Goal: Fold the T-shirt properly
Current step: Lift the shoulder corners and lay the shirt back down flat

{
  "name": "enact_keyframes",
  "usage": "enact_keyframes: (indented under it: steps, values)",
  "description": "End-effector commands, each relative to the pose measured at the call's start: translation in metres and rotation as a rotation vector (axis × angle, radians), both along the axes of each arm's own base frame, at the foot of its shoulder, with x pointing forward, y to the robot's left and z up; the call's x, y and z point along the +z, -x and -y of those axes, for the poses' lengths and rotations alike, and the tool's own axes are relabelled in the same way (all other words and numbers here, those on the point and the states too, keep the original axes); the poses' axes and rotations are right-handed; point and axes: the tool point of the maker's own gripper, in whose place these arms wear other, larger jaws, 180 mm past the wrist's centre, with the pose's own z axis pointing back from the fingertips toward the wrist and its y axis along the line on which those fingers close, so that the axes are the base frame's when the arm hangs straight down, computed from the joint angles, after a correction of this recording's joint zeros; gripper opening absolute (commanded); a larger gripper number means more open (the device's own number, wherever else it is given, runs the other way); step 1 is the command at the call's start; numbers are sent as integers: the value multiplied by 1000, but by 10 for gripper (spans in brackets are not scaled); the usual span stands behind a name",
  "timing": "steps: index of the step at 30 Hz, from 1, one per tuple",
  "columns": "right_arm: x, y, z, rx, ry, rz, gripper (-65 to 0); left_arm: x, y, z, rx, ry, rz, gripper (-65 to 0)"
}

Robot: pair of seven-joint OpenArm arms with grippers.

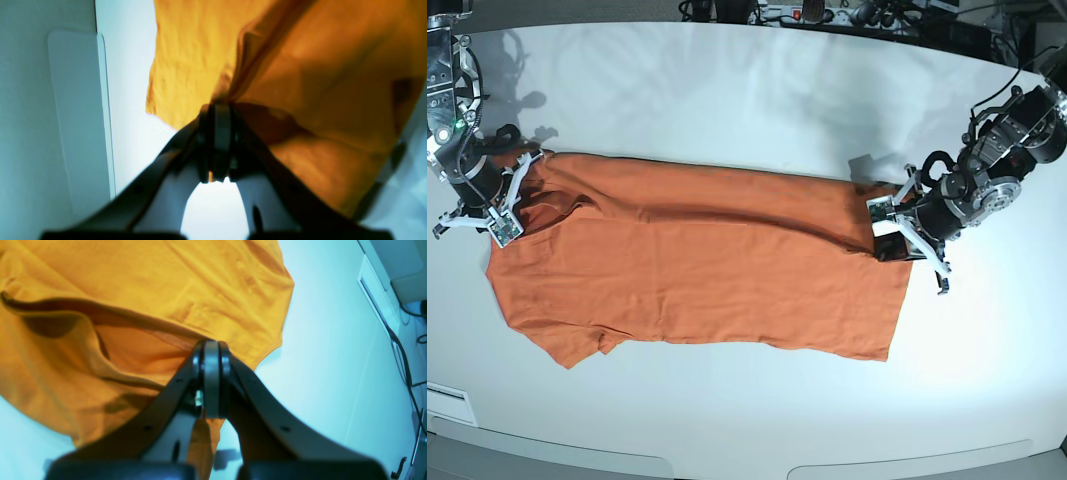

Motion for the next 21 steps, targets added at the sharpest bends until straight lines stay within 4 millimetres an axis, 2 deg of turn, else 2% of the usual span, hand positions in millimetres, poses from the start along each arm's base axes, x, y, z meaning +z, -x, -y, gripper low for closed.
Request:
enact_keyframes:
  steps: [1,7,16,17,18,20,21]
  values:
    - [14,-7,4,3,14,42,-650,19,-12,-6,22,7,66,-650]
    - [12,-6,5,-1,15,34,-650,28,-21,-12,77,24,122,-650]
    - [14,-8,5,-18,0,53,-650,28,-17,-1,24,54,117,-650]
    - [16,-9,6,-31,-7,68,-618,30,-18,0,25,58,125,-650]
    - [18,-11,7,-48,-22,82,-522,32,-19,-1,33,65,137,-614]
    - [22,-13,11,-89,-37,106,-340,36,-22,-2,49,78,160,-481]
    - [23,-14,14,-104,-38,116,-297,39,-23,-2,55,84,173,-436]
